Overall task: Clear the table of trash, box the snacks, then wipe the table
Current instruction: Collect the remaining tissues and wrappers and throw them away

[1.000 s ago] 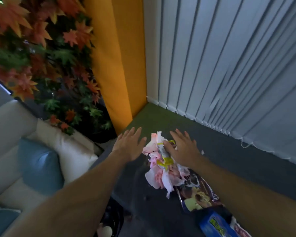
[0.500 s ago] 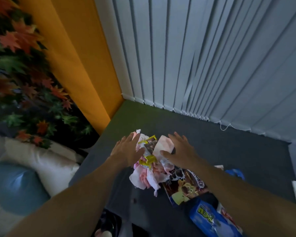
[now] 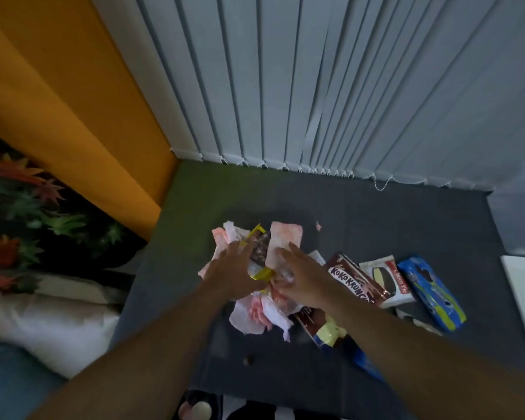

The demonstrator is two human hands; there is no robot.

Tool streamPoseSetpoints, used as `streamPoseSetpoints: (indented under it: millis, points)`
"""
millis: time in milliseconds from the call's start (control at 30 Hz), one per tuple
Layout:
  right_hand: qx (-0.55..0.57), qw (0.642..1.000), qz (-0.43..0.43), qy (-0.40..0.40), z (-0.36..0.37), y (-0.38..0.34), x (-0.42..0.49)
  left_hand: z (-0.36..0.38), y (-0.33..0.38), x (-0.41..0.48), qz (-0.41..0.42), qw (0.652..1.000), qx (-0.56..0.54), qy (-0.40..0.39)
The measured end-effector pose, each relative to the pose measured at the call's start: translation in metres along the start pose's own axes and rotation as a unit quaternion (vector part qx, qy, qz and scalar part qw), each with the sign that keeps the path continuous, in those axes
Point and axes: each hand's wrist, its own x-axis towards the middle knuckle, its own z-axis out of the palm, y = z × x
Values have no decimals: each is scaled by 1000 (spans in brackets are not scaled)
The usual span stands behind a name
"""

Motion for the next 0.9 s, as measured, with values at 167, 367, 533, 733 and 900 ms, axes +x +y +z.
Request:
streamPoseSetpoints:
  millis: [167,367,533,733,900]
  points:
    - [3,999,3,51,12,-11,4,2,-15,7,23,999,-29,20]
    - [13,993,65,99,-5,-20,11,-25,-15,9,49,994,-49,85]
    - [15,983,68,172,-25,-21,9,-44,-13,8,54,985,-6,161]
    - [15,980,66,185,-38,-23,-1,-62,-13,0,33,978,-67,194]
    - [41,986,54,154,-37,-30,-7,-73,-14,-7,8,973,-106,206]
